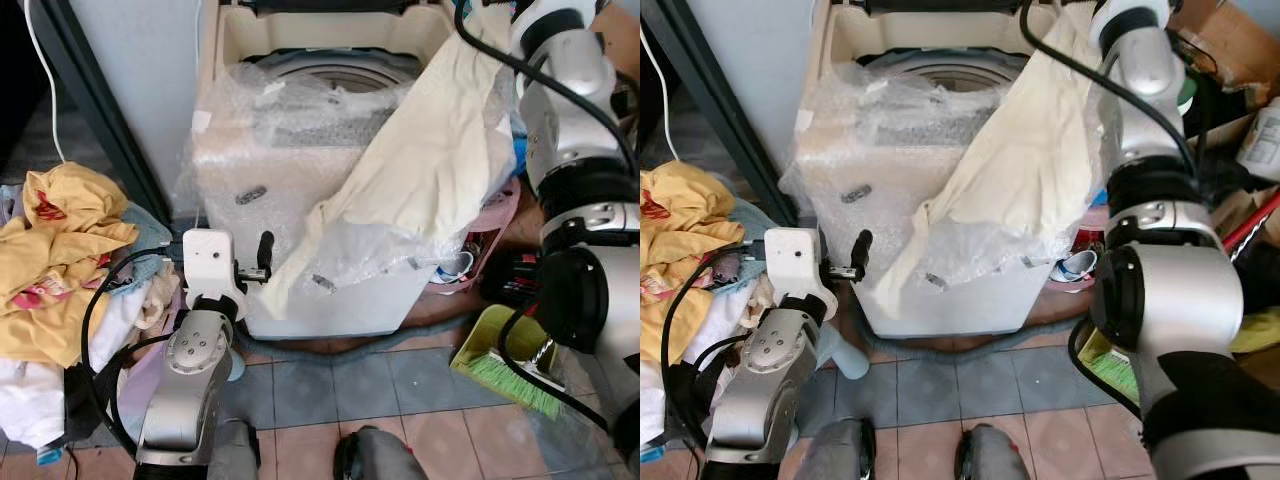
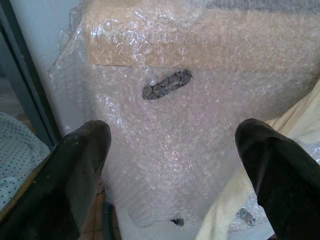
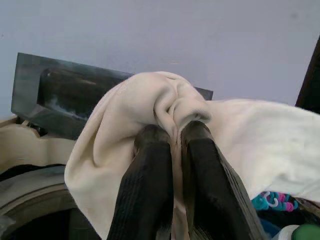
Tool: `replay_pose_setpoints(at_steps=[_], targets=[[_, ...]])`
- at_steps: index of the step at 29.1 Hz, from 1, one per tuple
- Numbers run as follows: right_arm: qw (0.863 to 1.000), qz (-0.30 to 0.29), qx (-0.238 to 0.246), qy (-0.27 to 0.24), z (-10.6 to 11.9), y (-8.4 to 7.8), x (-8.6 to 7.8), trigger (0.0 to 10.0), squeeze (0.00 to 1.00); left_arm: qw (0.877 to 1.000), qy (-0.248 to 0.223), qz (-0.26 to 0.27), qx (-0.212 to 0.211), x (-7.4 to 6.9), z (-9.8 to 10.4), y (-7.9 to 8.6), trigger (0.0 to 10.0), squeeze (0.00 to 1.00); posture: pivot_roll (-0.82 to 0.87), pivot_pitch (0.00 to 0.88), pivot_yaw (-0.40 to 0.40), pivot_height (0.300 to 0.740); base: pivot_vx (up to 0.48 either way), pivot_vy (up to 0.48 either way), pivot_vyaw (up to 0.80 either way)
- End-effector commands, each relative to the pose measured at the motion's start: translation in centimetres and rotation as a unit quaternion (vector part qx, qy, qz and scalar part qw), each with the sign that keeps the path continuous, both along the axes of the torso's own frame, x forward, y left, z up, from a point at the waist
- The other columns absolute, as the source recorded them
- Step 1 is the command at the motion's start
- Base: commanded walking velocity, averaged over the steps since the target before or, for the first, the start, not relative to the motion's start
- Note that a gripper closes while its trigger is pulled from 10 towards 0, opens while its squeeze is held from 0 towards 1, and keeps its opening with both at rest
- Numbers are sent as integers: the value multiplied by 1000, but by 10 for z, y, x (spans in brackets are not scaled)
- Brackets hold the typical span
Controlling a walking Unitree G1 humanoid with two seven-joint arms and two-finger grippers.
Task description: Clothes washing
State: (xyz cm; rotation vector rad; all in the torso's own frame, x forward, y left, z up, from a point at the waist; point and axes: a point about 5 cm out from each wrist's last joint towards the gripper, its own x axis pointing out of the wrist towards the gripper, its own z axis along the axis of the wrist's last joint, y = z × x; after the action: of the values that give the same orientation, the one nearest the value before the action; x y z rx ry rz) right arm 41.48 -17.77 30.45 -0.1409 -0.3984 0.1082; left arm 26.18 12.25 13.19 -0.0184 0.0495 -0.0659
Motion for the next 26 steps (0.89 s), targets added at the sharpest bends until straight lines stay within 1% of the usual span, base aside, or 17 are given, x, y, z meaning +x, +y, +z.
replay_pose_setpoints(at_steps=[1, 2, 4, 5, 7, 9, 10, 12, 15, 16, 17, 18, 19, 22, 23, 25, 26], targets=[[1000, 24, -2, -20, -7, 0, -7, 10000, 0, 1000, 6, 29, 11, -1, 2, 11, 10000, 0, 61, 129, -26, 740, 0, 0, 0], [999, 31, -3, -19, -13, 1, -8, 10000, 0, 999, 10, 33, 9, -1, 2, 13, 10000, 0, 57, 130, -19, 740, 0, 0, 0], [999, 45, -9, -13, -25, 4, -12, 10000, 0, 1000, 15, 22, -2, -1, 1, 14, 10000, 0, 49, 130, -8, 740, 0, 0, 0], [997, 68, -32, -4, -41, 10, -21, 10000, 0, 1000, 13, 8, -5, 0, 0, 14, 10000, 0, 32, 124, 10, 740, 0, 0, 0], [995, 85, -50, -3, -50, 14, -28, 10000, 0, 1000, 2, 5, 9, 2, 2, 14, 10000, 0, 28, 122, 13, 740, 0, 0, 0], [993, 104, -51, 10, -64, 20, -40, 10000, 0, 1000, -1, 0, 15, 5, 2, 13, 10000, 0, 8, 107, 18, 740, 0, 0, 0], [993, 104, -51, 10, -64, 20, -40, 10000, 0, 1000, -1, 0, 15, 5, 2, 13, 10000, 0, 8, 107, 18, 740, 0, 0, 0], [992, 113, -52, 4, -72, 27, -52, 10000, 0, 1000, -19, 7, 20, 10, 8, 11, 10000, 0, 11, 106, 6, 740, 0, 0, 0], [994, 105, -34, 2, -72, 30, -54, 10000, 0, 999, -24, 16, 18, 12, 11, 12, 10000, 0, 16, 107, 2, 740, 0, 0, 0], [995, 92, -41, -21, -63, 34, -56, 10000, 0, 999, -36, 14, 15, 10, 13, 14, 10000, 0, 29, 100, 2, 740, 277, 0, 0], [994, 90, -45, -30, -59, 36, -56, 10000, 0, 999, -36, 16, 12, 10, 13, 15, 10000, 0, 32, 101, 4, 740, 277, 0, 0], [995, 88, -41, -39, -50, 39, -53, 10000, 0, 999, -31, 24, 12, 7, 11, 17, 10000, 0, 38, 101, 5, 740, 277, 0, 0], [995, 88, -41, -39, -50, 39, -53, 10000, 0, 999, -31, 24, 12, 7, 11, 17, 10000, 0, 38, 101, 5, 740, 277, 0, 0], [994, 91, -33, -44, -38, 40, -49, 10000, 0, 999, -27, 28, 19, 4, 9, 18, 10000, 0, 41, 101, 3, 740, 269, 0, 0], [993, 95, -44, -51, -33, 42, -47, 10000, 0, 999, -23, 35, 22, 3, 8, 21, 10000, 0, 42, 102, -2, 740, 251, 0, 0], [986, 118, -88, -77, -20, 46, -44, 10000, 0, 998, -12, 61, 30, -3, 3, 29, 10000, 0, 46, 101, -9, 740, 0, 0, 0], [985, 121, -91, -83, -12, 47, -40, 10000, 0, 996, -1, 80, 28, -7, -1, 35, 10000, 0, 51, 100, -16, 740, 0, 0, 738]])
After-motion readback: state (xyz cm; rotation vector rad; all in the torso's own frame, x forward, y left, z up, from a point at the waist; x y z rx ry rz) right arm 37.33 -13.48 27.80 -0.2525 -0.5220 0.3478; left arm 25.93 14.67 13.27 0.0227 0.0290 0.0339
